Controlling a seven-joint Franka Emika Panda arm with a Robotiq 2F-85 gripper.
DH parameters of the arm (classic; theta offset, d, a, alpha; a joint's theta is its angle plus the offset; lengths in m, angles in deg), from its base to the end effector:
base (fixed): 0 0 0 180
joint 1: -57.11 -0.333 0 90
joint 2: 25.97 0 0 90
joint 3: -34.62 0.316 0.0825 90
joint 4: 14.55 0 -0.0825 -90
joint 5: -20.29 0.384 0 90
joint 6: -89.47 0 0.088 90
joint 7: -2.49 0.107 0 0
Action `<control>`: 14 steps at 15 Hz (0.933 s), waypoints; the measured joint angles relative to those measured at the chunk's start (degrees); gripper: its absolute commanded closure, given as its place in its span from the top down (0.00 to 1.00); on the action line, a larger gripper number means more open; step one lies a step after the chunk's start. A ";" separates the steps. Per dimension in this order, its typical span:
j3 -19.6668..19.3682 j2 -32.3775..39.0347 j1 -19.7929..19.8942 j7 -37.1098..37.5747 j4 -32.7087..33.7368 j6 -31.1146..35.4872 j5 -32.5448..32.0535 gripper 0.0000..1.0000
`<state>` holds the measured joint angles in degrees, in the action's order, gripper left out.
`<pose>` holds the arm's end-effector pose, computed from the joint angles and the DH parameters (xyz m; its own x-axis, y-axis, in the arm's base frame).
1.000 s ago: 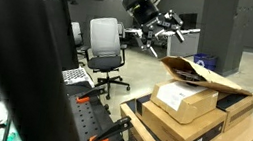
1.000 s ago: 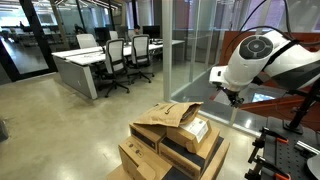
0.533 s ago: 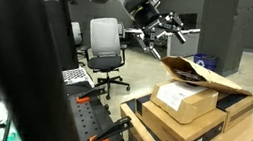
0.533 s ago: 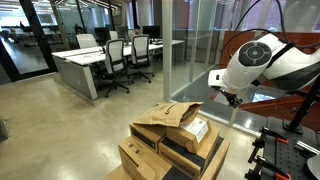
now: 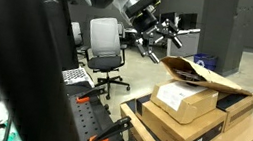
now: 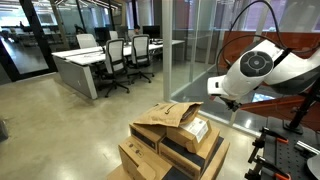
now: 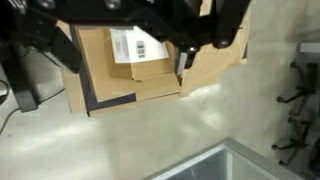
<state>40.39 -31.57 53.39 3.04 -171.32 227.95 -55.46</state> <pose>0.3702 0.0558 0.2369 0.3642 0.7891 -0.4947 0.8740 -0.1062 0.4741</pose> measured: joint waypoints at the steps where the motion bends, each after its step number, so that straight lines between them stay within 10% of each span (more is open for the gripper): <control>1: 0.00 0.41 -0.10 0.02 0.18 0.25 -0.52 1.00; 14: -1.38 4.25 0.65 0.45 2.91 11.21 -4.15 1.00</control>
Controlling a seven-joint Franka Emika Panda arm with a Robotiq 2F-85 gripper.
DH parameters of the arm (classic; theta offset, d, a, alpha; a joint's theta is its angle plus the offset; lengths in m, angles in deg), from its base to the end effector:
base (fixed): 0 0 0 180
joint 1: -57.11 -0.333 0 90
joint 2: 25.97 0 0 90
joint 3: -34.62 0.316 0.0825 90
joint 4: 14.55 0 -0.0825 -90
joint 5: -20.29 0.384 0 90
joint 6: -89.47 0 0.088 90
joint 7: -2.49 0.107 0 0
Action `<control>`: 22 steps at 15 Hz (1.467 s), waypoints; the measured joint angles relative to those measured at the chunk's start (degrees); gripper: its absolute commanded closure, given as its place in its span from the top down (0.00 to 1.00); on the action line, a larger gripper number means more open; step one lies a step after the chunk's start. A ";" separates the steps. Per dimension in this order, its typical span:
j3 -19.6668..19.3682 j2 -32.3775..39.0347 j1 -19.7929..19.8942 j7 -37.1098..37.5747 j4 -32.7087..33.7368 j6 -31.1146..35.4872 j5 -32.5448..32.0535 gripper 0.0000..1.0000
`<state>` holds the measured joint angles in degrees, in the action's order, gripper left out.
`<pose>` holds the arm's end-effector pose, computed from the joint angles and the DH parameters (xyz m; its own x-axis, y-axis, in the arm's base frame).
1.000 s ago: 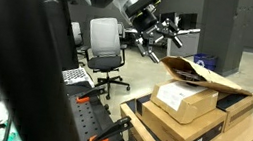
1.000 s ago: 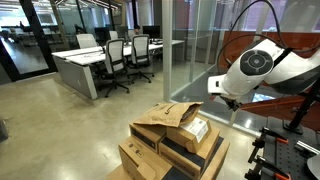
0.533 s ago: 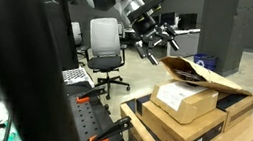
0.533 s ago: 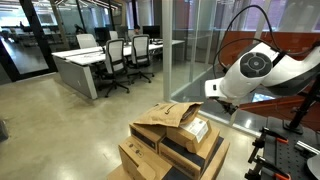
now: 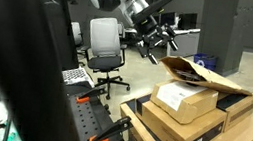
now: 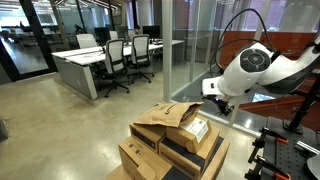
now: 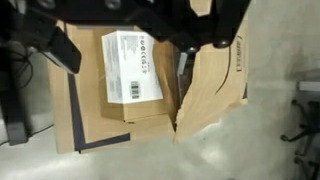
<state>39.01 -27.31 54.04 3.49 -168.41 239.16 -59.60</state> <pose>0.3859 0.0721 0.2286 0.2694 0.8885 -0.3714 0.8842 -0.0754 0.4611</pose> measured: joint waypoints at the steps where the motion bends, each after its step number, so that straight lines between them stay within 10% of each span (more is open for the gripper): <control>1: 0.00 0.28 0.06 0.00 0.10 0.09 -0.47 1.00; 22: 0.38 0.86 0.63 5.69 0.88 0.97 -4.87 1.00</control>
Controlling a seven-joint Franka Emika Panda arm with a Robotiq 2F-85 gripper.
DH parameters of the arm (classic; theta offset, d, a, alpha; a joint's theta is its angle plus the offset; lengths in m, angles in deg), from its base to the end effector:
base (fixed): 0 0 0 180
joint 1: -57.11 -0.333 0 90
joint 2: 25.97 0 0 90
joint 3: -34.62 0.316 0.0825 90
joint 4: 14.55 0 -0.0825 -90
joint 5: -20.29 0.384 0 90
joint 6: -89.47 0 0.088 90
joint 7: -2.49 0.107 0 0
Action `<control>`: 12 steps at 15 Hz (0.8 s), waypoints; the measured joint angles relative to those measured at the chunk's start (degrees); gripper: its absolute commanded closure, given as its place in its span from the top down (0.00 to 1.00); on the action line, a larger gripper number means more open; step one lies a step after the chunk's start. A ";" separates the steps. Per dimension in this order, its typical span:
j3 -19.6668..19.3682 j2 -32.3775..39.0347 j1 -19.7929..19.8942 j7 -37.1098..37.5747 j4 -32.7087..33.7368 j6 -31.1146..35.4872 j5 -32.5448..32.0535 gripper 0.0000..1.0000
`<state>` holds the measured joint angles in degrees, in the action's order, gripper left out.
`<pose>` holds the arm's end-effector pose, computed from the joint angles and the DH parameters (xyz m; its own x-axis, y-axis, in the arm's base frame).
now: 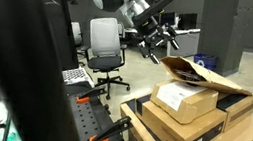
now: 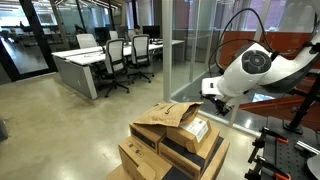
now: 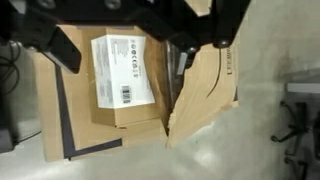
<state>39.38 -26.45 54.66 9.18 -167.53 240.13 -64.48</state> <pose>0.3891 0.0735 0.2272 0.2876 0.8945 -0.3423 0.8601 -0.0840 0.5032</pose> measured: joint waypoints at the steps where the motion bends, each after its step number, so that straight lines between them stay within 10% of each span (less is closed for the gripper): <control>1: 0.09 0.00 0.00 0.64 0.06 -0.21 -0.64 1.00; 12: 0.66 0.92 -0.01 6.01 0.08 -1.91 -7.54 1.00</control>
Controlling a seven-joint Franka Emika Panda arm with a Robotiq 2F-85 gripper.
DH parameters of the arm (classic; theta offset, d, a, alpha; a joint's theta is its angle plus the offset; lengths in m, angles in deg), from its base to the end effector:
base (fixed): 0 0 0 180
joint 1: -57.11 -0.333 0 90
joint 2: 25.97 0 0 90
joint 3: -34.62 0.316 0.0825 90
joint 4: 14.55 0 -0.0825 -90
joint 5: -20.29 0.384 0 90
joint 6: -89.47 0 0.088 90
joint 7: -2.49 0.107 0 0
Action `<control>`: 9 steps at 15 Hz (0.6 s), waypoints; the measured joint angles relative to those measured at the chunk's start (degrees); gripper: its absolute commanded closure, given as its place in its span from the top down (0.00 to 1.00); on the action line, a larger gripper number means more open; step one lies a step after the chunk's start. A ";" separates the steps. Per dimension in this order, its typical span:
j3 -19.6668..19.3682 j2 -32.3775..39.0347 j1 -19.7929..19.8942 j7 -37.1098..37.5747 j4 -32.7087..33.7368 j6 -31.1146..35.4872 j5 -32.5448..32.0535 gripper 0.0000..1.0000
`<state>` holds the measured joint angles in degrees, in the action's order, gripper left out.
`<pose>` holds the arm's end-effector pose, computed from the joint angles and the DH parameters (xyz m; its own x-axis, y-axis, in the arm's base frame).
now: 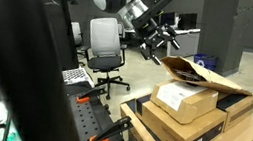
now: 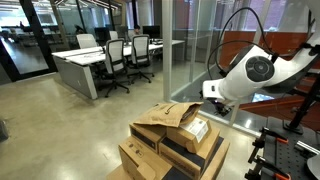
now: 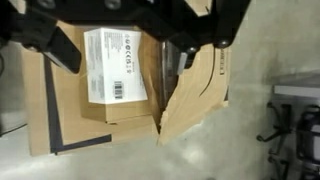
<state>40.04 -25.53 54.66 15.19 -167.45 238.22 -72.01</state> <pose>0.3854 0.0732 0.2193 0.2744 0.8884 -0.3681 0.8393 -0.0344 0.5426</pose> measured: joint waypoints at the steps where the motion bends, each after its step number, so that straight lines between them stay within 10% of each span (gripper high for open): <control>1: 0.05 0.17 0.00 0.56 0.00 -0.11 -0.73 1.00; 9: 0.68 1.30 -0.06 7.25 0.03 -0.42 -8.85 1.00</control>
<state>40.72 -24.23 54.60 22.43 -167.42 237.80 -80.86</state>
